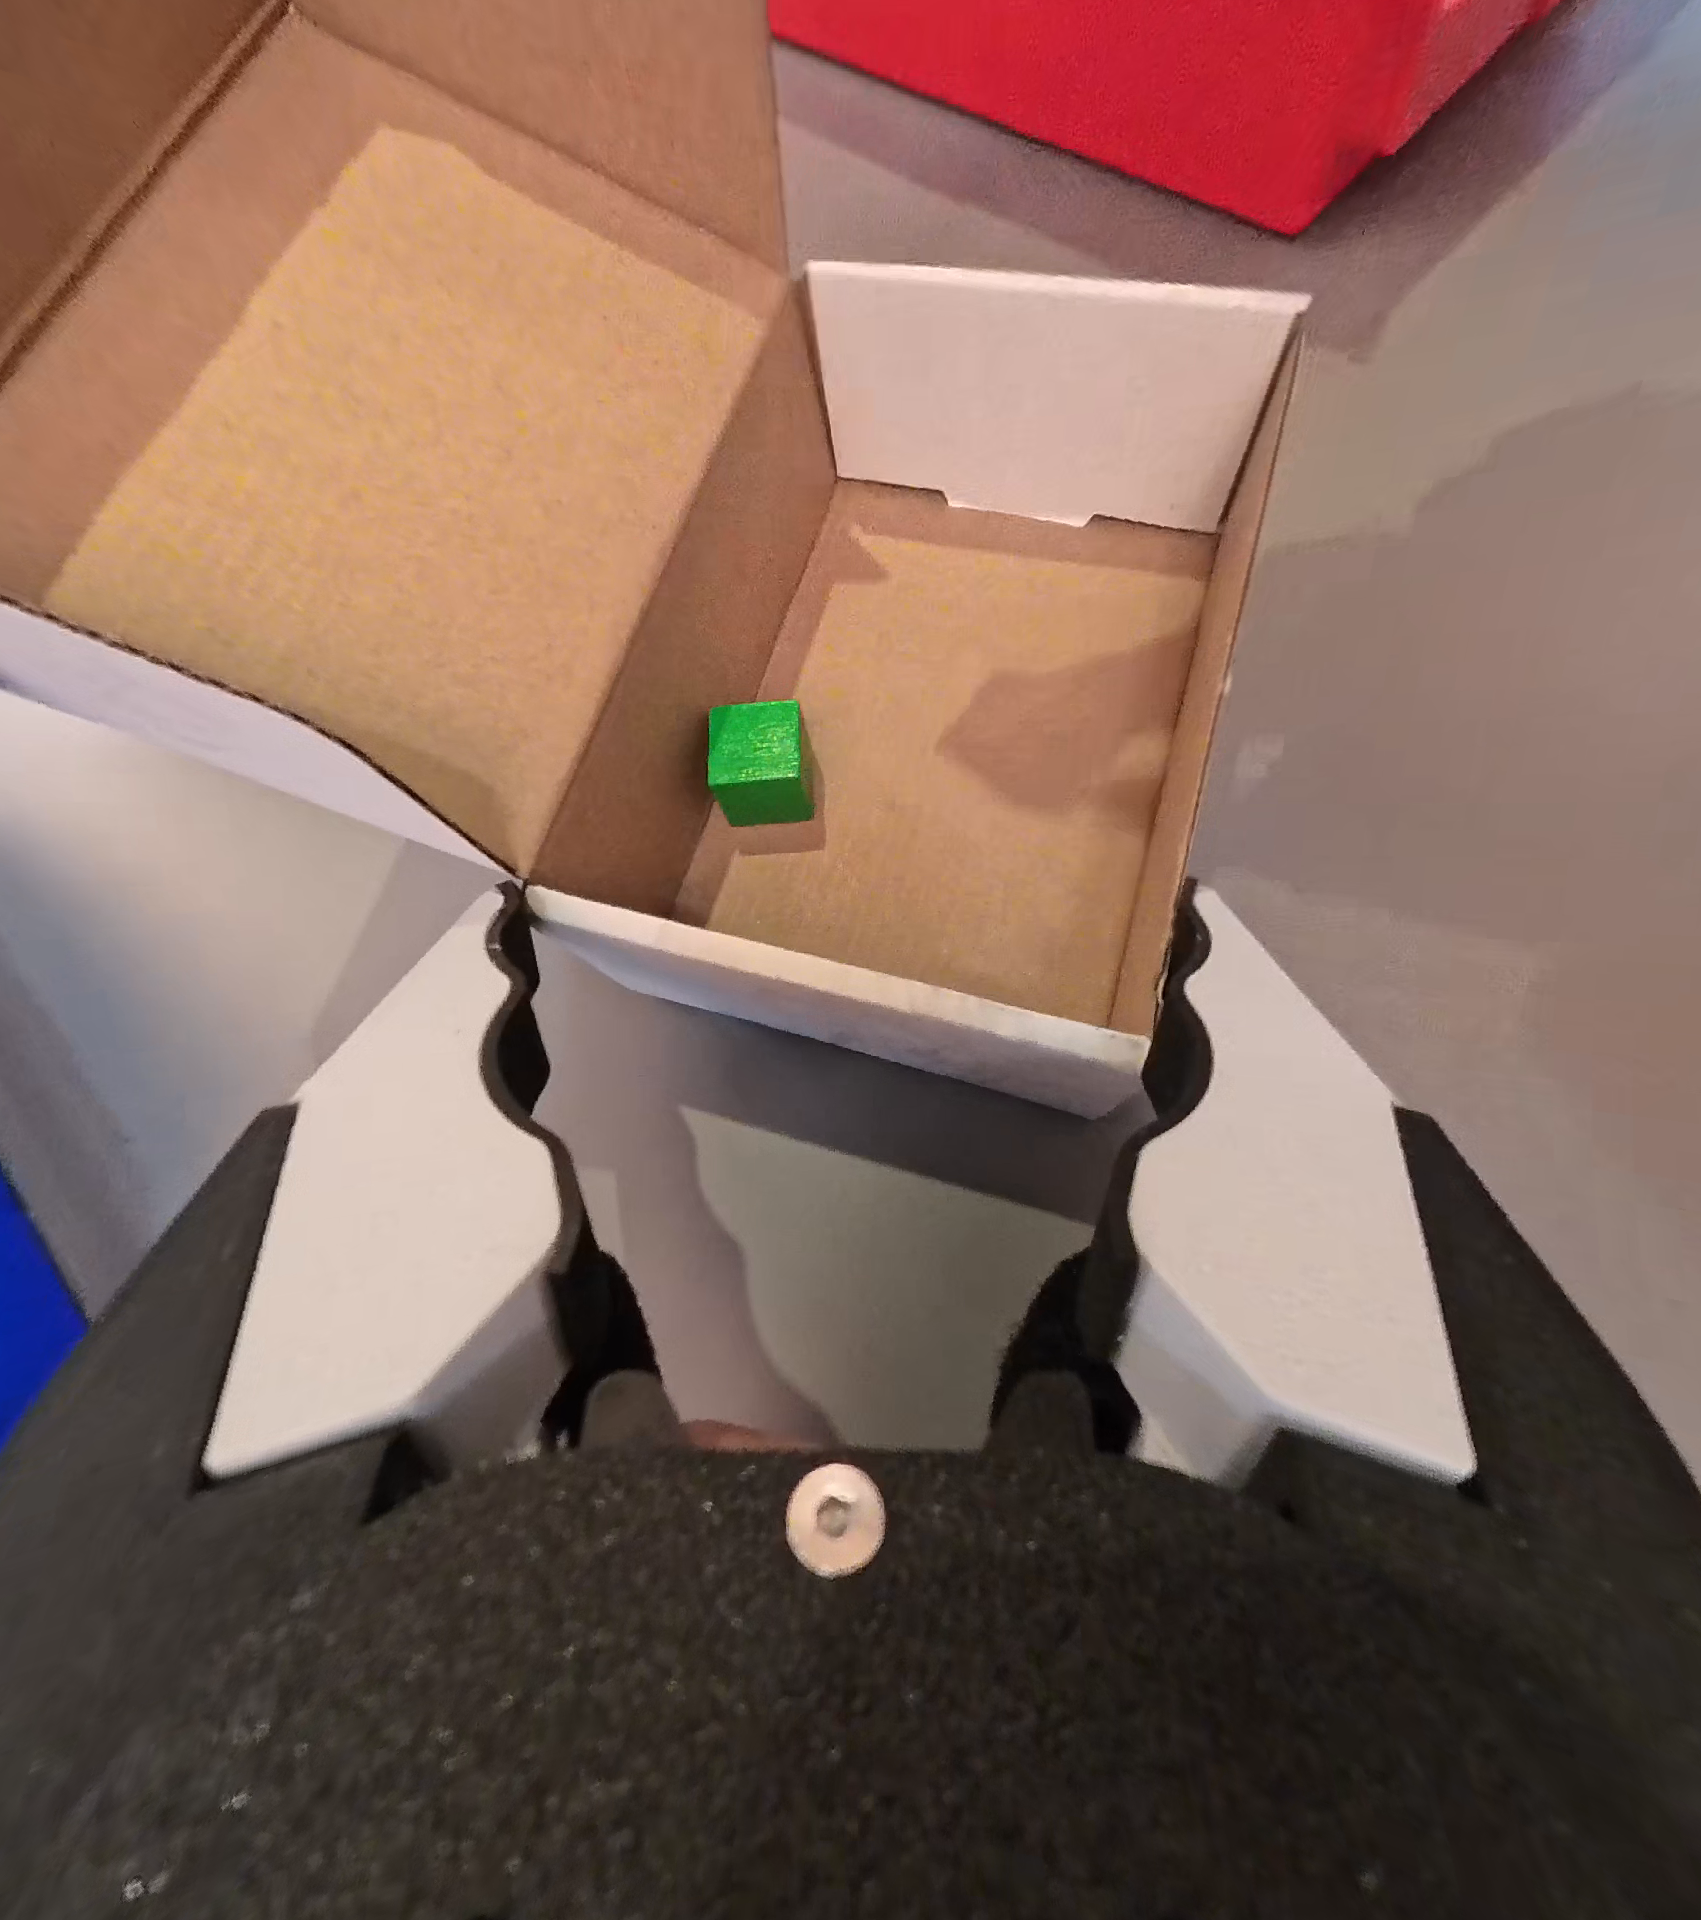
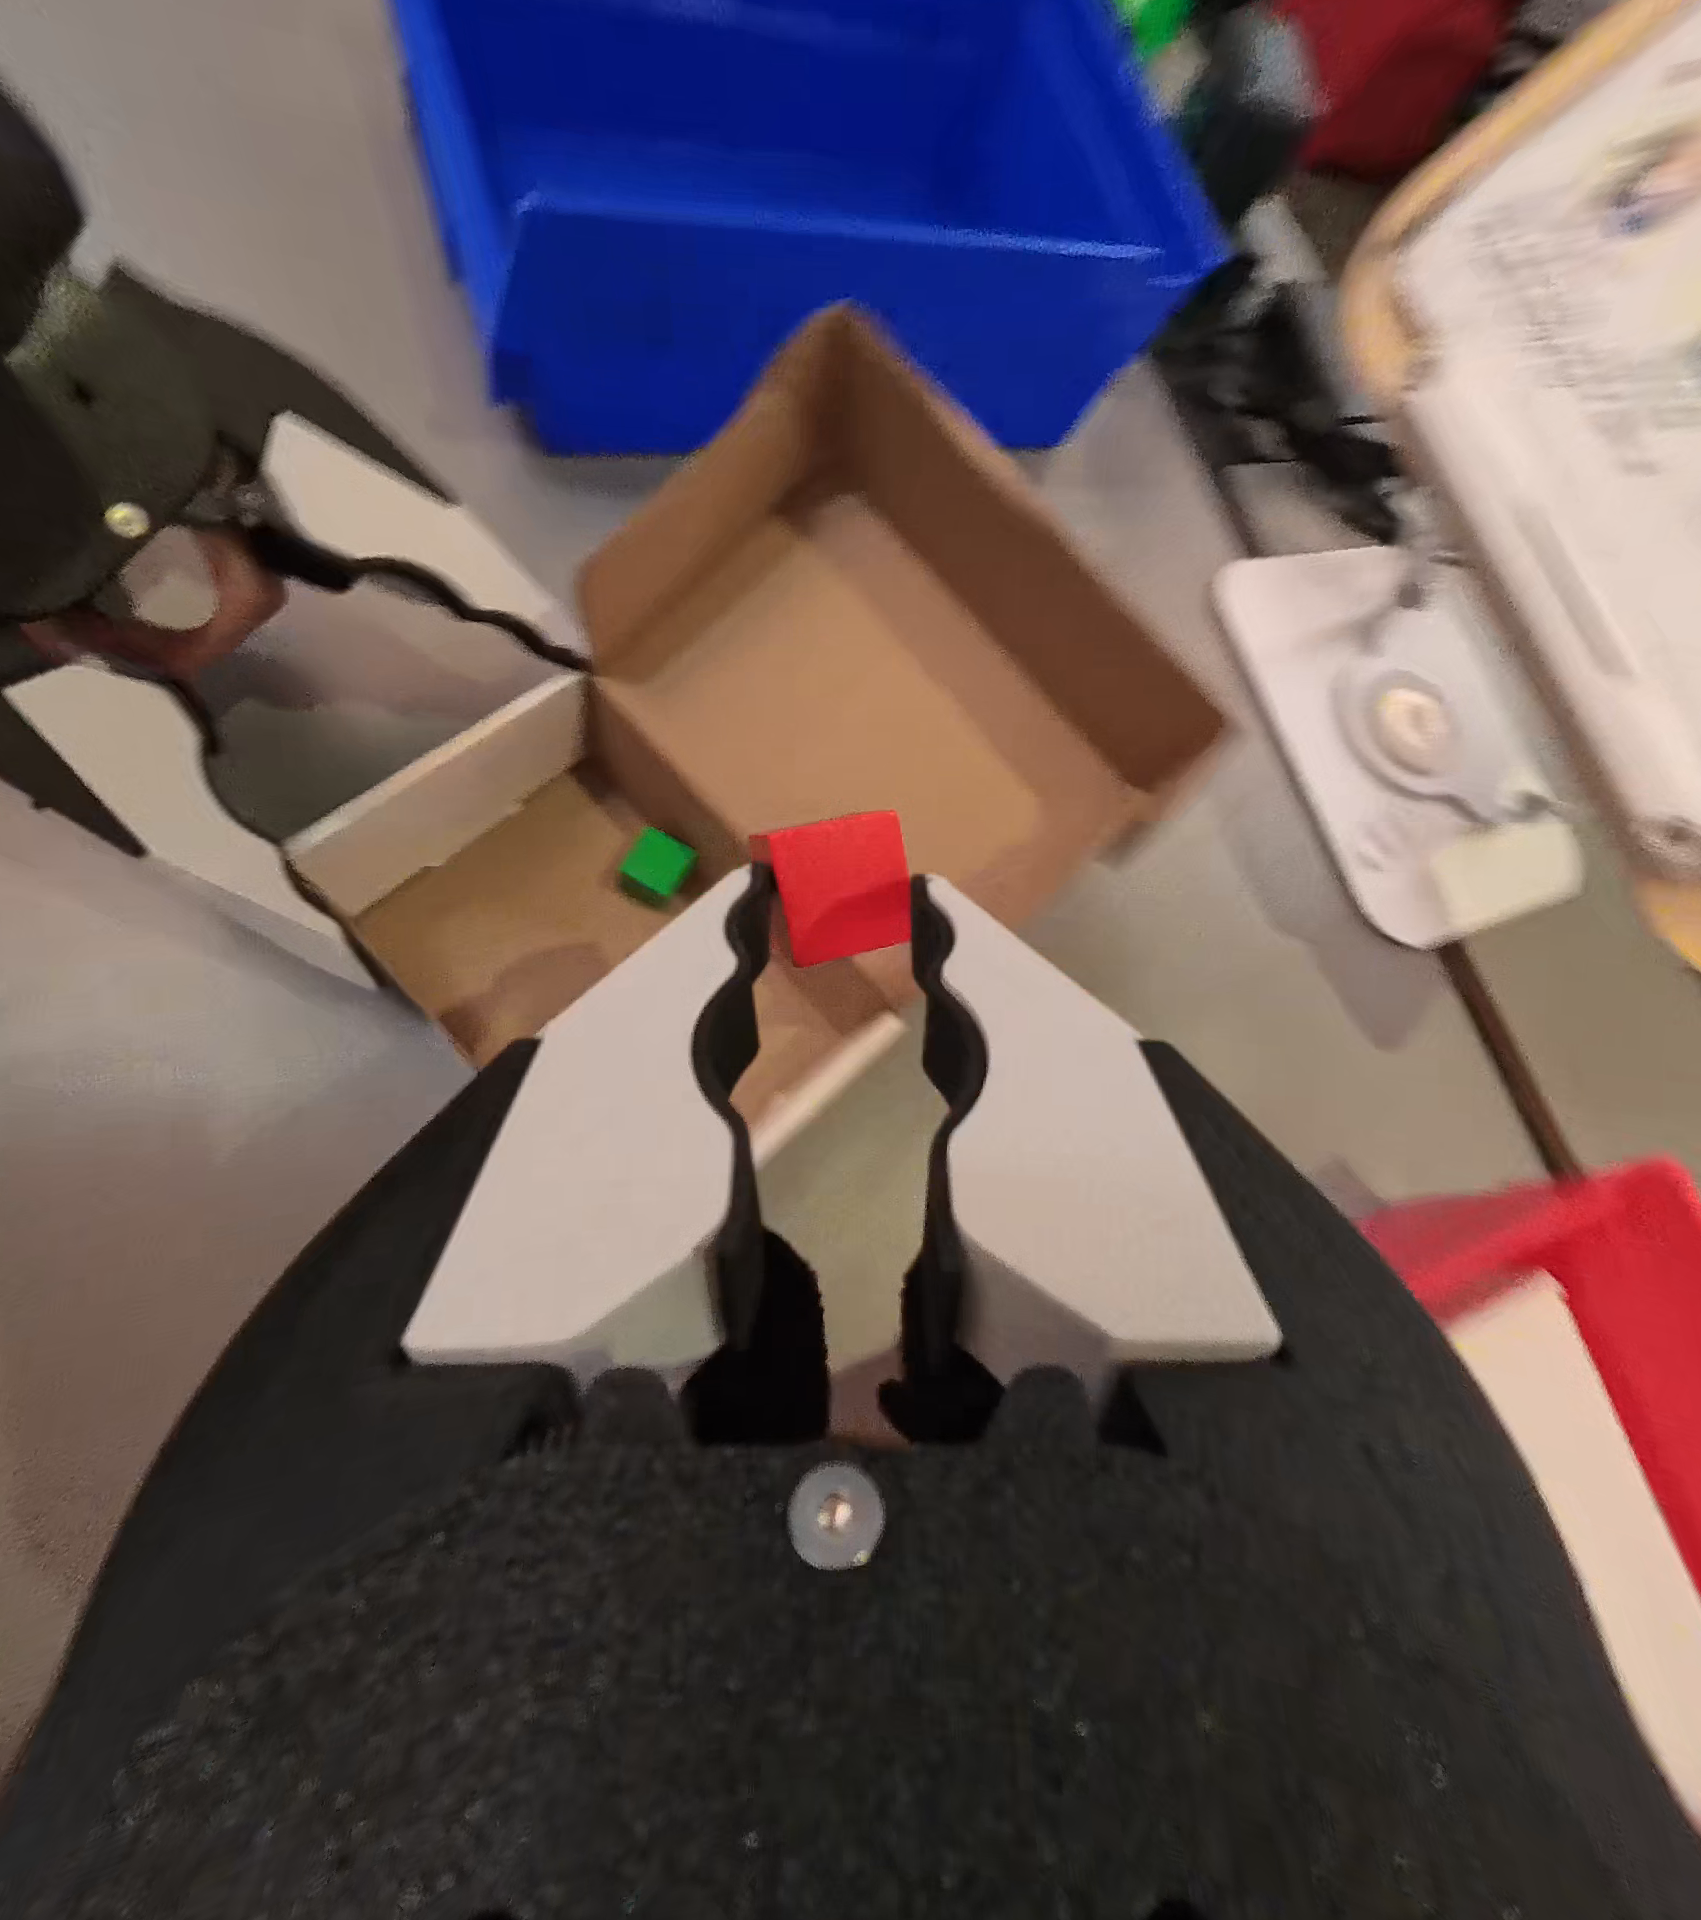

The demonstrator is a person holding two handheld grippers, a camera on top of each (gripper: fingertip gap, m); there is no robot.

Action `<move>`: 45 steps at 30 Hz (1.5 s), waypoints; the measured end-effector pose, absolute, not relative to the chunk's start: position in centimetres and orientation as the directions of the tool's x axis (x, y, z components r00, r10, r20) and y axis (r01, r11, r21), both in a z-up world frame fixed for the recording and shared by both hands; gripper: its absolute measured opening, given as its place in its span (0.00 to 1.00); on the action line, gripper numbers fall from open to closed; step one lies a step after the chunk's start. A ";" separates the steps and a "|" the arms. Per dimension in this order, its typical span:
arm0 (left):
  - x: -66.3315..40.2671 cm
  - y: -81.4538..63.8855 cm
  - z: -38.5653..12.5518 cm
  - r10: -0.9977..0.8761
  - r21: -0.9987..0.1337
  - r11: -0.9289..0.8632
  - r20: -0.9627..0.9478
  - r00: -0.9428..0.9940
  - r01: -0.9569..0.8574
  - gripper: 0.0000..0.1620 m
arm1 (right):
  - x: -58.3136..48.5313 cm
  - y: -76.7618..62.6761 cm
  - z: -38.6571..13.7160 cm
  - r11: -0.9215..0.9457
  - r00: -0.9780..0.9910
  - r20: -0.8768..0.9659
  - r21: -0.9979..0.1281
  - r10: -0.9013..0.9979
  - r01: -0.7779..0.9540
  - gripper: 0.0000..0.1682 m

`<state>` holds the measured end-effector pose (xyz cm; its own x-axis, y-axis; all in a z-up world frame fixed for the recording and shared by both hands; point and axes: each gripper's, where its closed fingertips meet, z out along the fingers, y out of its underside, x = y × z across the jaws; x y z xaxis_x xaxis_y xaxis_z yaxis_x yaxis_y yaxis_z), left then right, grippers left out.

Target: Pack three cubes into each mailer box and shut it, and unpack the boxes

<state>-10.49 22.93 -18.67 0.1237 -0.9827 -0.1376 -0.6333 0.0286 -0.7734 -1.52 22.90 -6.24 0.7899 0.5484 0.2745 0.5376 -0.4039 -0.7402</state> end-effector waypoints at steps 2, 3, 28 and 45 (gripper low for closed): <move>-10.8 23.2 -18.7 -0.981 -0.774 0.024 -0.139 0.132 -0.633 0.72 | 2.8 22.0 -3.6 -0.421 0.849 0.288 -0.770 0.442 0.480 0.15; -10.9 23.3 -18.7 -0.981 -0.774 0.021 -0.137 0.136 -0.633 0.72 | 5.3 21.4 -2.8 -0.439 0.876 0.294 -0.777 0.381 0.452 0.15; -10.8 23.2 -18.7 -0.980 -0.771 0.012 -0.135 0.145 -0.637 0.72 | 29.2 16.0 -18.2 -0.901 0.893 0.309 -0.388 -0.326 -0.194 0.15; -10.3 23.2 -18.7 -0.982 -0.772 0.017 -0.134 0.136 -0.635 0.72 | 26.0 18.2 -10.4 -0.802 0.937 0.145 -0.568 -0.317 -0.183 0.25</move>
